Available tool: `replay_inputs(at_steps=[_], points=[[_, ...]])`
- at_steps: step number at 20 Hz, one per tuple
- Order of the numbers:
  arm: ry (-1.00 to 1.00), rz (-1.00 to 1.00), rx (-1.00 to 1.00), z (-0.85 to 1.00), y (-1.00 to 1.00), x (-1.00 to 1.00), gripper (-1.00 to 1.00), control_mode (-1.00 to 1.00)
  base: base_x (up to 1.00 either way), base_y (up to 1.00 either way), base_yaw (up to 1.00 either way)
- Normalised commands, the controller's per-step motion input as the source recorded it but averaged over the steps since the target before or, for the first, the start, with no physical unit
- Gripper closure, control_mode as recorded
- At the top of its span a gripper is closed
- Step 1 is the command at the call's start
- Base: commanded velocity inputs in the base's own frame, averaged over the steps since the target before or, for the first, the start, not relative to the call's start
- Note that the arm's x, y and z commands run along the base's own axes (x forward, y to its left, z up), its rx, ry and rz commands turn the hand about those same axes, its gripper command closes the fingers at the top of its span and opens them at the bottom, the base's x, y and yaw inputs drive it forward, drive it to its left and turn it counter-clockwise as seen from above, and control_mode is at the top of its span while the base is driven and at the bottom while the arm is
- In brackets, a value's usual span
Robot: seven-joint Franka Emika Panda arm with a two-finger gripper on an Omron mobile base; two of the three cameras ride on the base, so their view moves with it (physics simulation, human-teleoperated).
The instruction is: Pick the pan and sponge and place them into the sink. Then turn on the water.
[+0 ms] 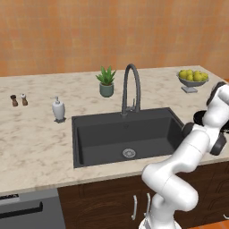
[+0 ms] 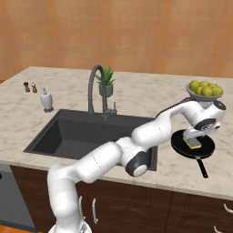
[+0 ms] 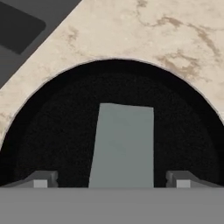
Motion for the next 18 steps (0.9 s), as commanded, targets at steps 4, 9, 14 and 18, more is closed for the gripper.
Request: replay_inputs(at_steps=[4,9,14,18], points=[[0.01,0.0,0.0,0.64,0.0,-0.59,-1.0,-1.0,0.0,0.0,0.0],[0.02,0.0,-0.01,0.08,0.03,-1.0,-1.0,-1.0,0.0,0.0,0.0],[0.05,-0.07,-0.11,0.0,0.62,-0.88,-1.0,-1.0,0.0,0.0,0.0],[0.1,-0.09,-0.23,-0.04,0.82,-0.9,-1.0,-1.0,0.0,0.0,0.0]])
